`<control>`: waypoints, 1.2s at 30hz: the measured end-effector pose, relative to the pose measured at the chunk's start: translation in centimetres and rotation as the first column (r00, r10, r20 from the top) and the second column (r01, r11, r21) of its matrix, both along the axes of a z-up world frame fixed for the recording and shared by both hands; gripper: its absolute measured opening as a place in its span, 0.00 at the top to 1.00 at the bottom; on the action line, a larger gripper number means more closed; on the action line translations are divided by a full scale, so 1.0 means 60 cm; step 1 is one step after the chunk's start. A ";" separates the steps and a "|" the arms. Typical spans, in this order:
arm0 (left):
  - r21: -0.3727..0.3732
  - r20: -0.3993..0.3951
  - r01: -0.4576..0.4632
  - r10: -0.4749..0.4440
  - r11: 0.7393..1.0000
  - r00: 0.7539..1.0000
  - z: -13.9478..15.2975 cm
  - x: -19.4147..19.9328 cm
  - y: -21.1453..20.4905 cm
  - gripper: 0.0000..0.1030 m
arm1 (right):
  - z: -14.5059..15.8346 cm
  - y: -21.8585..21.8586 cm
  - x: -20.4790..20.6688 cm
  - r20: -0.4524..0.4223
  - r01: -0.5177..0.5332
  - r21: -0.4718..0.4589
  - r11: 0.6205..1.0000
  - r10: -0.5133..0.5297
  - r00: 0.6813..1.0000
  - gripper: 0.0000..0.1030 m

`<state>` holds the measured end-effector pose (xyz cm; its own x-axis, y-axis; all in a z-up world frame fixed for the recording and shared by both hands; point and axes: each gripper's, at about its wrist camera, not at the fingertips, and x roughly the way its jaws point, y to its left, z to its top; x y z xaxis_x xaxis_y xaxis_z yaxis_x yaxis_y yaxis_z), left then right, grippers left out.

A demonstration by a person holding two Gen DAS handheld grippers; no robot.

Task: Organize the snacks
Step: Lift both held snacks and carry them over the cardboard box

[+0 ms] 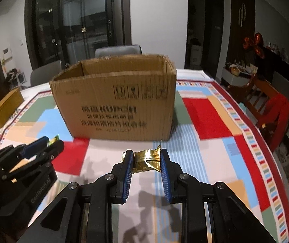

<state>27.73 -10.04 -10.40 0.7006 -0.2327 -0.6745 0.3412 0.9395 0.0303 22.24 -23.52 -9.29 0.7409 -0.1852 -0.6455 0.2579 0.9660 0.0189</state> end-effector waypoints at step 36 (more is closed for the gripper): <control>-0.056 0.171 -0.004 0.014 0.998 0.985 0.155 0.120 -0.015 0.73 | 0.156 -0.027 0.128 0.205 -0.039 -0.082 0.996 0.055 0.977 0.73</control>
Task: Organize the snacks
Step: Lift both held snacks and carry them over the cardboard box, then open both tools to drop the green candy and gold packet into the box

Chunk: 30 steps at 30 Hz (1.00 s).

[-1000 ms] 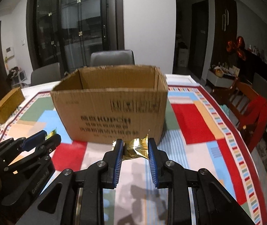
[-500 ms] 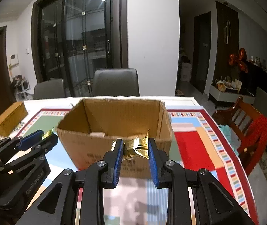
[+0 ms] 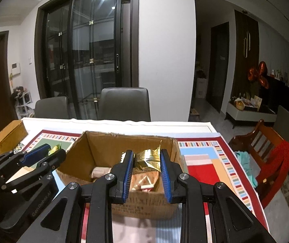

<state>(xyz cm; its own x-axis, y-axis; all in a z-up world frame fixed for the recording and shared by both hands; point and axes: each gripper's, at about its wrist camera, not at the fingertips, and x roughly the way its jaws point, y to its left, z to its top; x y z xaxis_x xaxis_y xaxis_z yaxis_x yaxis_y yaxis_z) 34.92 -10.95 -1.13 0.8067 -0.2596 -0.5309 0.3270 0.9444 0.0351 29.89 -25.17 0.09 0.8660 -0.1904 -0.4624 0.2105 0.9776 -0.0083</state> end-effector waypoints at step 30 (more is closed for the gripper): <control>-0.008 -0.059 0.039 -0.039 0.999 0.998 -0.034 0.120 -0.037 0.69 | -0.038 -0.026 0.115 -0.088 -0.021 0.019 1.000 0.022 0.996 0.73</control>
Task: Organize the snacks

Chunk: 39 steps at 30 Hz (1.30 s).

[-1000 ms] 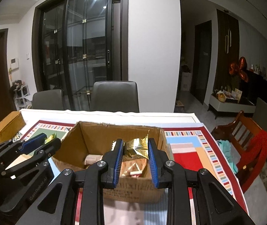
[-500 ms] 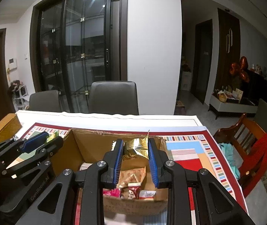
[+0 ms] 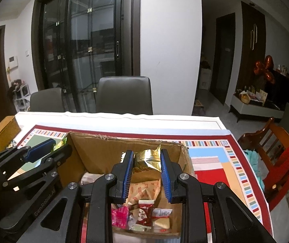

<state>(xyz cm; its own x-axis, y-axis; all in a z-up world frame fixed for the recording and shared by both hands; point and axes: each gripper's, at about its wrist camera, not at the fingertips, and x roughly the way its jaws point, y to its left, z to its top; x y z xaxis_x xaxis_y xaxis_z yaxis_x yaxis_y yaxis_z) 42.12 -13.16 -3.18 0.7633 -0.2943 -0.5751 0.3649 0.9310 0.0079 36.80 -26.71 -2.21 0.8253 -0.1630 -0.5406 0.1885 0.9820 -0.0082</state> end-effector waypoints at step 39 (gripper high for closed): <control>0.010 0.098 -0.071 0.069 0.997 0.993 0.076 -0.143 0.049 0.21 | 0.071 -0.004 -0.134 0.061 0.077 -0.004 0.997 -0.076 0.995 0.28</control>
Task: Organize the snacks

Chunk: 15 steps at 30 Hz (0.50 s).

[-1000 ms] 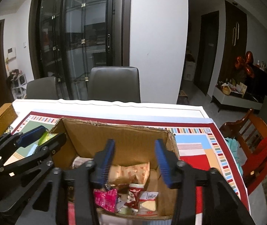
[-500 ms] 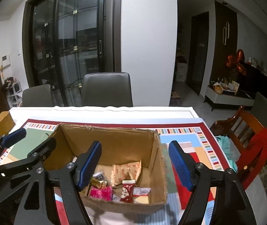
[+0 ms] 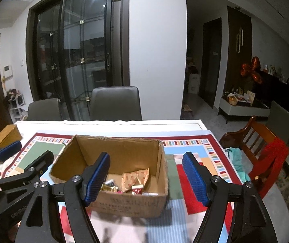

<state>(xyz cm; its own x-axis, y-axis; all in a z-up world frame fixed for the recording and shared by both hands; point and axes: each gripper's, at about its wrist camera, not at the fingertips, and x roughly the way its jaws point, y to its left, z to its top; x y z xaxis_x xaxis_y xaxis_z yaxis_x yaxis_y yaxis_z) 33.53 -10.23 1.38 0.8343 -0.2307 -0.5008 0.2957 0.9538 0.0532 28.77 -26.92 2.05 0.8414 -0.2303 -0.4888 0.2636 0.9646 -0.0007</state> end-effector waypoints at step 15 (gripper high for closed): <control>0.005 0.024 -0.020 0.020 1.000 0.999 0.018 -0.100 0.023 0.18 | 0.020 0.009 -0.098 0.029 -0.005 0.001 1.000 0.005 1.000 0.28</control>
<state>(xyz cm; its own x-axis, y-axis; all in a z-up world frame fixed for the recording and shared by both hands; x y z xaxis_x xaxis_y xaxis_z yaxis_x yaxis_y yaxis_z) 27.52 -8.84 2.45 0.8507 -0.2108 -0.4815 0.2748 0.9593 0.0656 22.91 -26.39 3.26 0.8565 -0.2252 -0.4644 0.2585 0.9660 0.0083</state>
